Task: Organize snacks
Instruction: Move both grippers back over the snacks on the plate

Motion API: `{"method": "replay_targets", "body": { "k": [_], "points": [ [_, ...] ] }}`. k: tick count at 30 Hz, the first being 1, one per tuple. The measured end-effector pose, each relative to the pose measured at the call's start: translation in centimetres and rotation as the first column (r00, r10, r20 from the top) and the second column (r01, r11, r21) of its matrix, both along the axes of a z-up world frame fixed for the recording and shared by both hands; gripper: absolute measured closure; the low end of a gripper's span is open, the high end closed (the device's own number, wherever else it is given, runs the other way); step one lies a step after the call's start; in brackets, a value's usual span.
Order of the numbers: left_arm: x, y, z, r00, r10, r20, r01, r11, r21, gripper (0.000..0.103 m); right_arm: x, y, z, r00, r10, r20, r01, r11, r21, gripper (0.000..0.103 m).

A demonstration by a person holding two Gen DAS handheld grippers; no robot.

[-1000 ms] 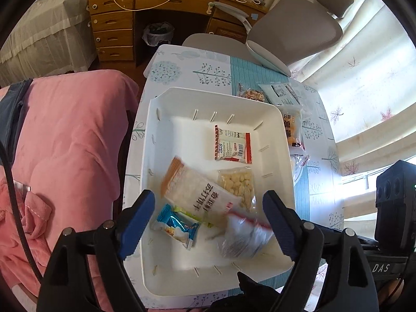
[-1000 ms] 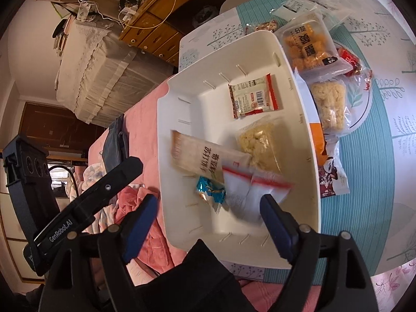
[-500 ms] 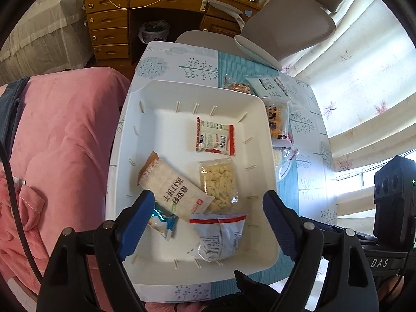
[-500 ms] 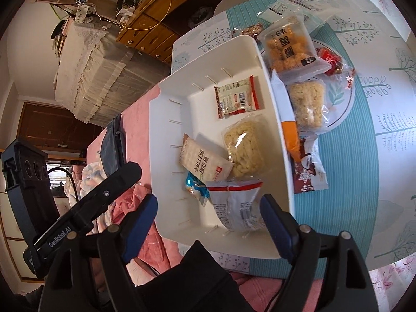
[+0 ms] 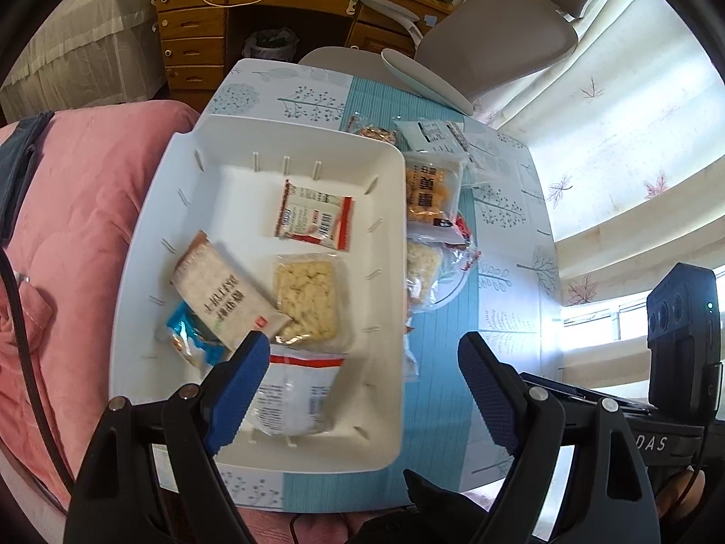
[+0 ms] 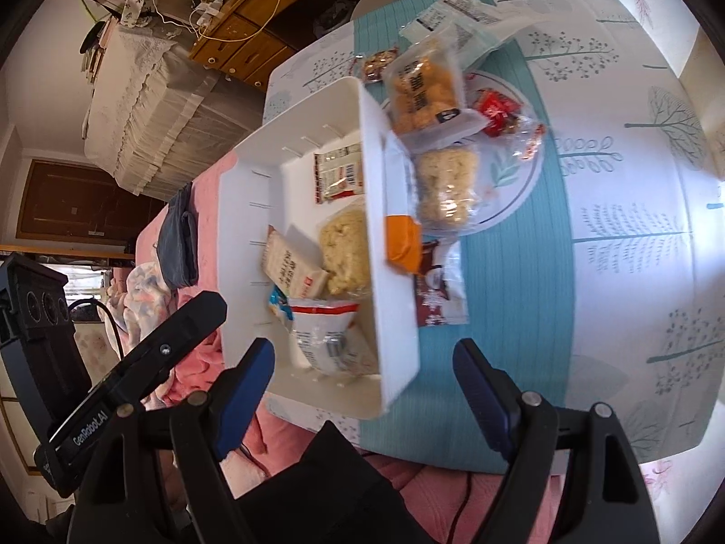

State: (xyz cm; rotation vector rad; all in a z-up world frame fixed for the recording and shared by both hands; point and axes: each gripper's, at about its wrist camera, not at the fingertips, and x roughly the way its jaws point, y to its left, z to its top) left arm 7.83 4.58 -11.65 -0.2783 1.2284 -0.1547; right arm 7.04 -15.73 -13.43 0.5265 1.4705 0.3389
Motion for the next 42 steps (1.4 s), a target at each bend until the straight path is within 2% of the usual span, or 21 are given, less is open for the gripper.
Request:
{"method": "replay_targets", "body": {
  "k": [7,10,13,20,26,29,33,40,42],
  "points": [
    [-0.4,-4.2,-0.3,0.999,0.042,-0.004,-0.042,0.999,0.007,0.019,0.8,-4.6,-0.3,1.0,0.024,-0.01,-0.025,0.999,-0.04,0.021],
    [0.1,-5.7,-0.5,0.998,0.045,-0.033,-0.045,0.999,-0.007,0.019,1.5,-6.6,-0.4,0.999,0.032,-0.007,-0.032,0.998,-0.057,0.021],
    [1.1,-7.2,-0.4,0.997,0.042,-0.064,-0.045,0.998,-0.044,0.019,2.5,-8.5,-0.6,0.999,0.033,-0.003,-0.033,0.997,-0.071,0.021],
    [4.8,-10.1,0.2,0.994,0.016,-0.108,-0.023,0.998,-0.061,0.019,5.8,-12.1,-1.0,1.0,0.009,0.011,-0.008,0.997,-0.071,0.021],
    [10.0,-11.2,0.5,0.987,0.007,-0.162,-0.014,0.999,-0.041,0.019,8.7,-12.9,-1.6,0.998,0.015,0.061,-0.011,0.997,-0.074,0.021],
    [12.6,-11.1,0.3,0.981,0.003,-0.196,-0.015,0.998,-0.058,0.019,9.7,-12.9,-2.3,0.995,0.047,0.089,-0.039,0.996,-0.086,0.021],
    [15.7,-11.2,-0.4,0.97,-0.008,-0.243,0.006,1.0,-0.01,0.018,10.7,-12.4,-3.3,0.988,0.103,0.115,-0.093,0.992,-0.088,0.021],
    [20.6,-11.6,-2.3,0.952,-0.074,-0.298,0.087,0.996,0.032,0.019,11.7,-11.0,-4.6,0.953,0.197,0.23,-0.166,0.975,-0.148,0.021],
    [21.9,-11.7,-3.0,0.945,-0.09,-0.313,0.107,0.994,0.037,0.018,11.9,-10.6,-5.0,0.935,0.224,0.276,-0.184,0.969,-0.165,0.021]
  ]
}}
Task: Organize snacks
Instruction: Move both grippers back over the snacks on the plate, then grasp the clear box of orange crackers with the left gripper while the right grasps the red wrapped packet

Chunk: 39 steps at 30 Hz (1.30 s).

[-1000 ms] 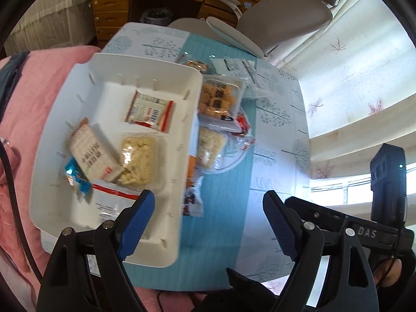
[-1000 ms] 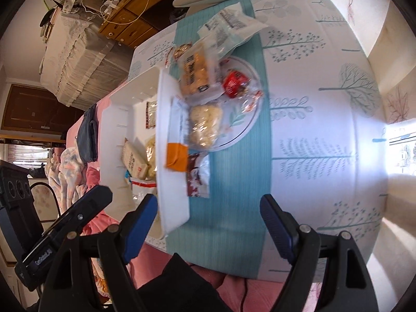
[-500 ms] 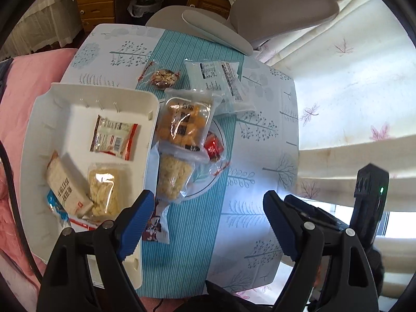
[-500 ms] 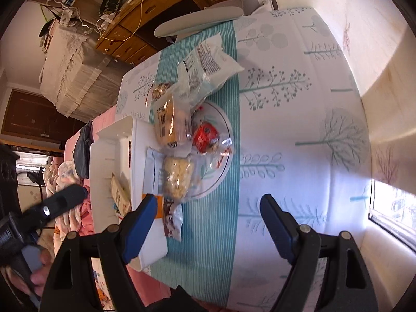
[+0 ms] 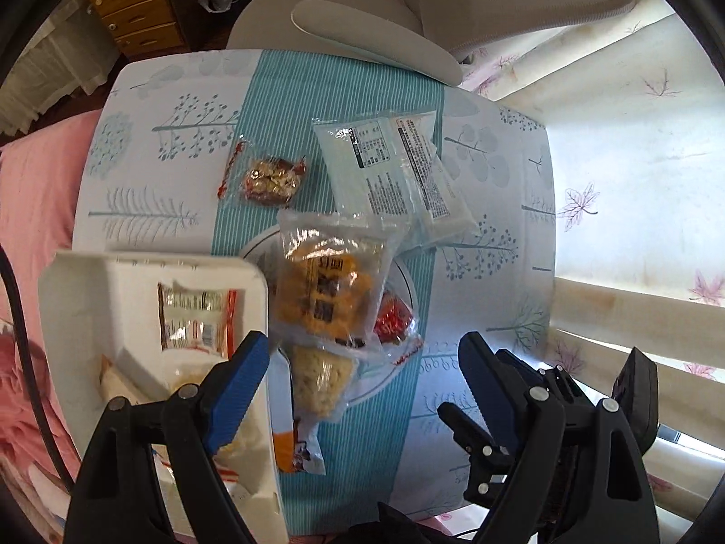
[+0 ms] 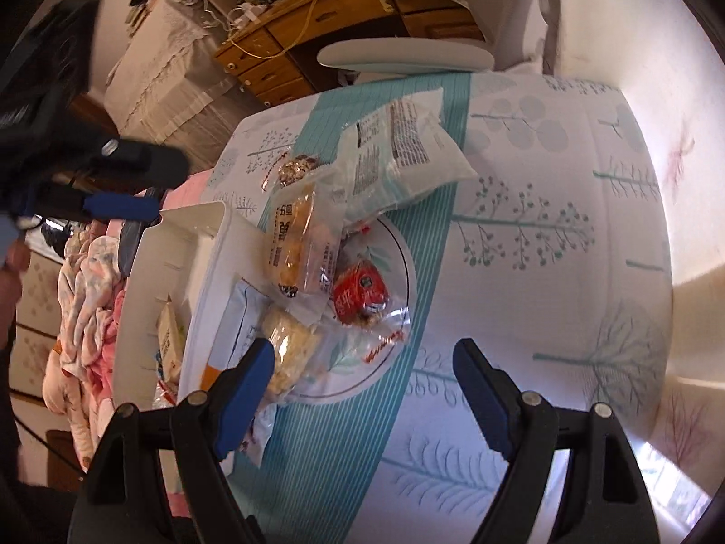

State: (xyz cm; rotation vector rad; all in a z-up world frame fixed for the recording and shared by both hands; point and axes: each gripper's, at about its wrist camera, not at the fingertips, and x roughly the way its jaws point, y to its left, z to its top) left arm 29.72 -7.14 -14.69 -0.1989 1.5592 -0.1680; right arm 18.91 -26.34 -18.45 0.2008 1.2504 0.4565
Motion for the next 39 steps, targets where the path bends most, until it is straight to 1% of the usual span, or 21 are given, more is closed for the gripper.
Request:
{"method": "replay_targets", "body": {
  "k": [4,6,8,9,11,16,24,28,35,38,39],
  "points": [
    [2.2,-0.6,-1.9,0.999,-0.044,-0.029,0.045,0.999,0.024,0.018,0.1,1.0,-1.0,0.994,0.067,0.087,-0.063,0.996,-0.056,0.021],
    [3.0,-1.0,-2.9,0.997,-0.066,-0.045,0.068,0.997,0.035,0.018,0.1,1.4,-1.7,0.988,0.098,0.119,-0.09,0.993,-0.076,0.021],
    [3.6,-1.4,-4.0,0.994,-0.089,-0.062,0.092,0.995,0.044,0.018,0.1,1.8,-2.6,0.983,0.127,0.133,-0.115,0.989,-0.094,0.021],
    [3.8,-1.7,-4.5,0.993,-0.101,-0.069,0.104,0.993,0.048,0.018,0.1,2.0,-3.0,0.981,0.14,0.137,-0.127,0.987,-0.099,0.021],
    [4.2,-2.1,-5.3,0.989,-0.12,-0.081,0.125,0.99,0.062,0.012,0.2,2.4,-3.7,0.975,0.169,0.145,-0.154,0.982,-0.112,0.021],
    [5.1,-3.2,-7.2,0.981,-0.161,-0.107,0.172,0.98,0.102,0.012,0.5,3.3,-5.2,0.966,0.213,0.148,-0.192,0.971,-0.145,0.021],
    [6.1,-4.0,-9.9,0.97,-0.189,-0.155,0.211,0.967,0.141,0.012,1.3,5.2,-6.8,0.955,0.264,0.136,-0.24,0.956,-0.169,0.022],
    [6.8,-4.3,-11.2,0.966,-0.187,-0.177,0.214,0.966,0.149,0.012,1.9,6.1,-7.5,0.949,0.291,0.121,-0.266,0.945,-0.19,0.029],
    [7.7,-4.9,-13.2,0.963,-0.19,-0.192,0.227,0.955,0.192,0.011,2.8,7.3,-7.6,0.939,0.313,0.144,-0.281,0.937,-0.208,0.032],
    [8.1,-5.1,-14.6,0.961,-0.189,-0.203,0.234,0.946,0.226,0.011,3.1,7.8,-7.5,0.937,0.312,0.156,-0.274,0.936,-0.221,0.038],
    [8.2,-5.0,-15.0,0.961,-0.188,-0.204,0.234,0.944,0.233,0.011,3.2,8.1,-7.5,0.937,0.31,0.16,-0.271,0.936,-0.226,0.042]
  ]
}}
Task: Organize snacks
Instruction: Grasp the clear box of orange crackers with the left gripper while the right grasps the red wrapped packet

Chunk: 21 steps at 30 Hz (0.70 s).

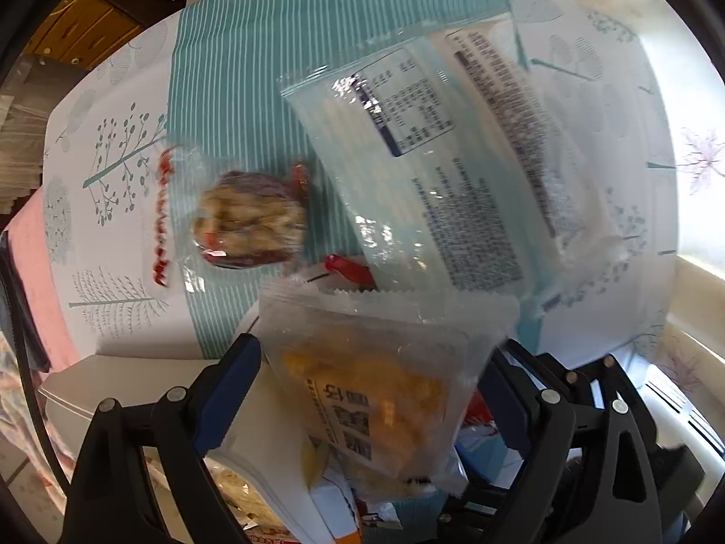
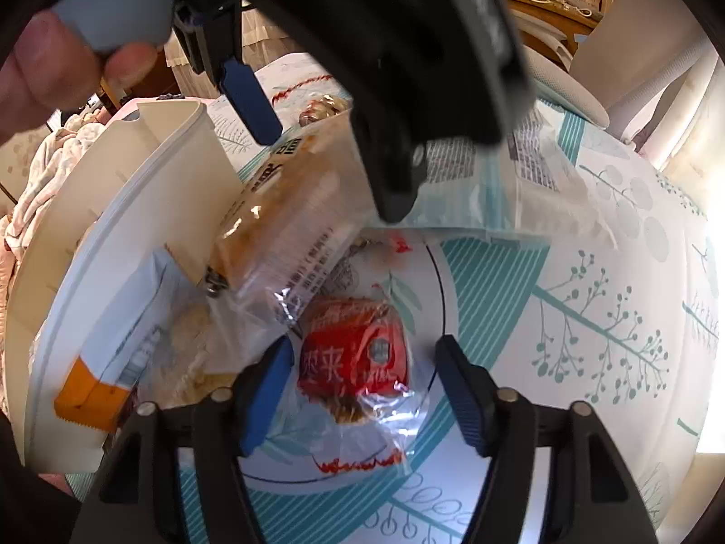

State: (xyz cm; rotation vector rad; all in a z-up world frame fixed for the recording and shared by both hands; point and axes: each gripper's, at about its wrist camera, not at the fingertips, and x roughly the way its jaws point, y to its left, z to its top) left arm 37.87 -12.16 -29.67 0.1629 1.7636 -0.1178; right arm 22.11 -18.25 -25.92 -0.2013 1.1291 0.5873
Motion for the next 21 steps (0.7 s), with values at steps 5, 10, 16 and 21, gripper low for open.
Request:
{"method": "replay_targets", "body": {
  "k": [5,10,16,21],
  "points": [
    [0.6,0.5,-1.4,0.999,0.031,-0.012,-0.031,0.999,-0.009,0.011,0.7,1.4,0.2,1.0,0.001,0.01,-0.001,1.0,-0.007,0.051],
    [0.7,1.3,-2.5,0.997,0.078,-0.022,-0.079,0.996,-0.033,0.017,0.8,2.1,0.4,1.0,0.014,0.01,-0.014,1.0,-0.023,0.055],
    [0.8,3.3,-2.9,0.991,0.135,-0.021,-0.136,0.988,-0.069,0.025,0.6,1.7,0.4,1.0,-0.001,-0.007,0.001,1.0,-0.026,0.056],
    [0.5,4.6,-2.8,0.99,0.143,-0.014,-0.144,0.987,-0.072,0.027,0.5,1.3,0.5,1.0,-0.002,-0.027,0.002,1.0,-0.025,0.056]
  ]
}}
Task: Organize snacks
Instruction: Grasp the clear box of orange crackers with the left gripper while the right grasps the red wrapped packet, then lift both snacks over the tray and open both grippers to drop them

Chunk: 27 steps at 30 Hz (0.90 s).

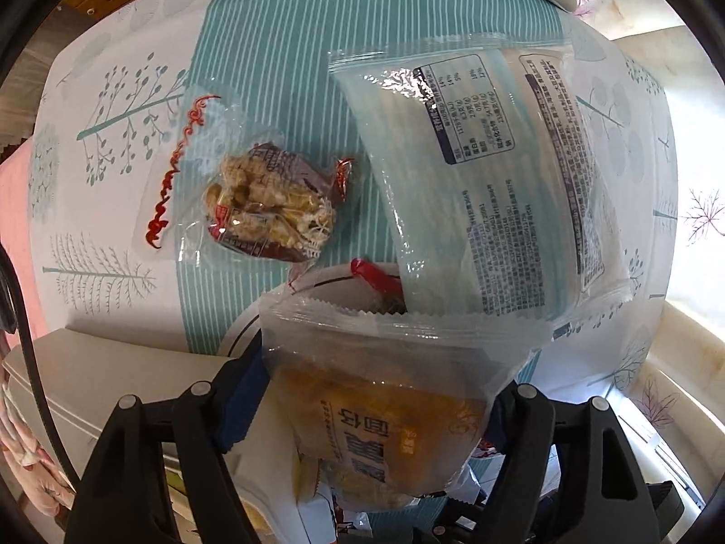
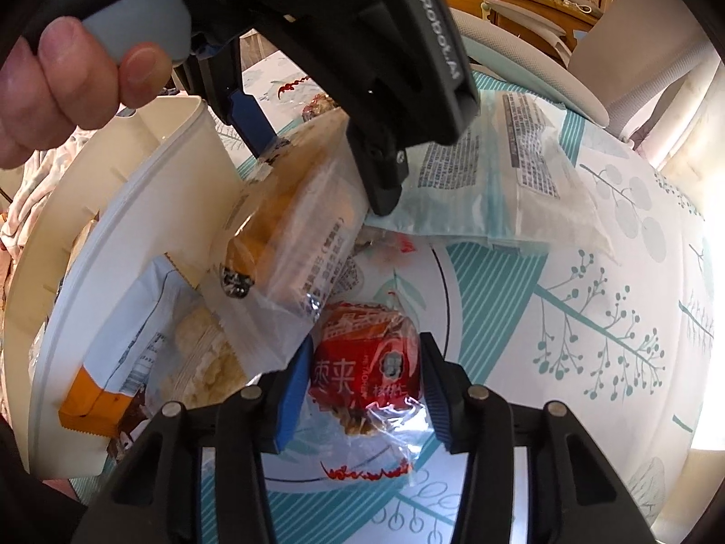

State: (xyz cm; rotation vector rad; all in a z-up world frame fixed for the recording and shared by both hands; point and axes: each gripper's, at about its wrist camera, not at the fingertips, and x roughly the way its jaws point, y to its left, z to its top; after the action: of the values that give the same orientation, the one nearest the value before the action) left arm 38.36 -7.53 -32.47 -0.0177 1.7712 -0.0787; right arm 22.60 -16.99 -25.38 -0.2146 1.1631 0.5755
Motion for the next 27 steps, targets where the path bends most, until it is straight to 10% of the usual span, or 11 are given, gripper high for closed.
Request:
{"method": "replay_targets", "body": {
  "k": [27],
  "points": [
    [-6.3,-4.2,15.5,0.988,-0.034,0.15,0.057,0.987,-0.153,0.027,-6.6,-6.9,5.1,0.992,-0.122,-0.033,0.124,0.99,0.068,0.057]
  ]
}}
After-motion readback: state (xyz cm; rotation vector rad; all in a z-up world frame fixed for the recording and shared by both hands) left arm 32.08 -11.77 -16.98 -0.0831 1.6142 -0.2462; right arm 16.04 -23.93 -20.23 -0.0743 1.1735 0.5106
